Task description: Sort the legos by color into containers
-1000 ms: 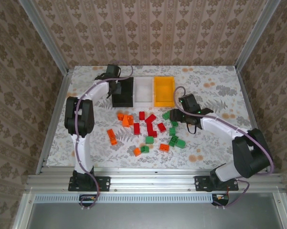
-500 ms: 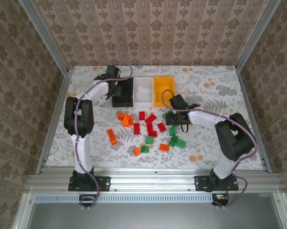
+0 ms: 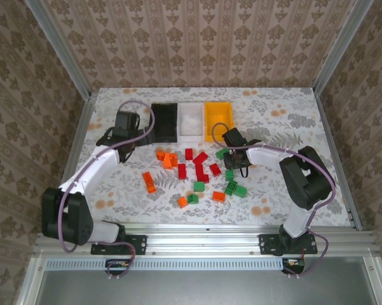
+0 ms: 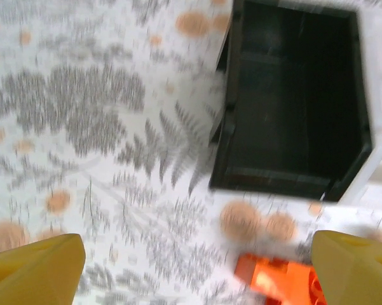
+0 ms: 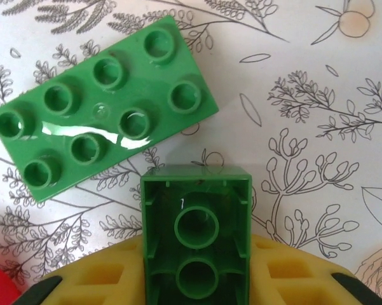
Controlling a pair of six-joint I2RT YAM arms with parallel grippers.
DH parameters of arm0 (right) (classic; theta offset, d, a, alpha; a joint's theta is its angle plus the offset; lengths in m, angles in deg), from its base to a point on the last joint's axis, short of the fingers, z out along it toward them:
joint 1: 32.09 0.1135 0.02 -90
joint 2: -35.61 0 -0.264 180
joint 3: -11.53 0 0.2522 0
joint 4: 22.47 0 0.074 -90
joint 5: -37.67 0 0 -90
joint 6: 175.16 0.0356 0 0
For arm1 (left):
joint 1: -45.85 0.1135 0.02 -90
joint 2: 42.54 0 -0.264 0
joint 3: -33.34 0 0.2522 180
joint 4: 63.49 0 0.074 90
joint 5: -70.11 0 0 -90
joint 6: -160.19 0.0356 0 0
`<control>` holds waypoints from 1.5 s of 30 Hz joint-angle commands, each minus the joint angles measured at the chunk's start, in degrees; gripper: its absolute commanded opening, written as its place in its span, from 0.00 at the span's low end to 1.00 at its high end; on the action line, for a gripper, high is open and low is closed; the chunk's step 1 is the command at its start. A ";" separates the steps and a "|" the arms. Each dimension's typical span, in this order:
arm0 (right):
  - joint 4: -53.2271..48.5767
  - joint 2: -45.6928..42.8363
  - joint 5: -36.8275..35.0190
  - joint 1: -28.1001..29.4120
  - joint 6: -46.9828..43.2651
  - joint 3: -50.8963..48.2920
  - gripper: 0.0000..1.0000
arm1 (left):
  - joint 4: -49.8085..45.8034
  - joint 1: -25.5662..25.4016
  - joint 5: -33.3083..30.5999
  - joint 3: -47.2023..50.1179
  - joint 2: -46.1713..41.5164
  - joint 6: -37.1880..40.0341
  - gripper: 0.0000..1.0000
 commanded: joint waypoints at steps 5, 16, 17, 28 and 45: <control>-0.92 -9.51 -5.40 1.02 0.52 -0.33 0.19 | 1.62 -0.48 3.14 9.21 -10.70 -6.72 0.93; -6.19 6.06 -6.44 -2.13 -4.01 27.32 0.17 | 2.94 -0.43 3.68 18.45 -18.44 -12.94 0.95; -7.40 8.81 -6.38 -2.11 -4.59 30.43 0.17 | 2.22 -0.41 3.49 18.69 -18.92 -12.92 0.95; -16.19 28.27 -6.76 -2.46 -5.50 52.54 0.20 | -0.33 -0.43 3.16 24.23 -29.53 -13.37 0.95; -17.10 26.56 -5.83 -2.85 -3.87 53.16 0.46 | -4.59 -0.39 6.16 24.99 -29.81 -14.76 0.97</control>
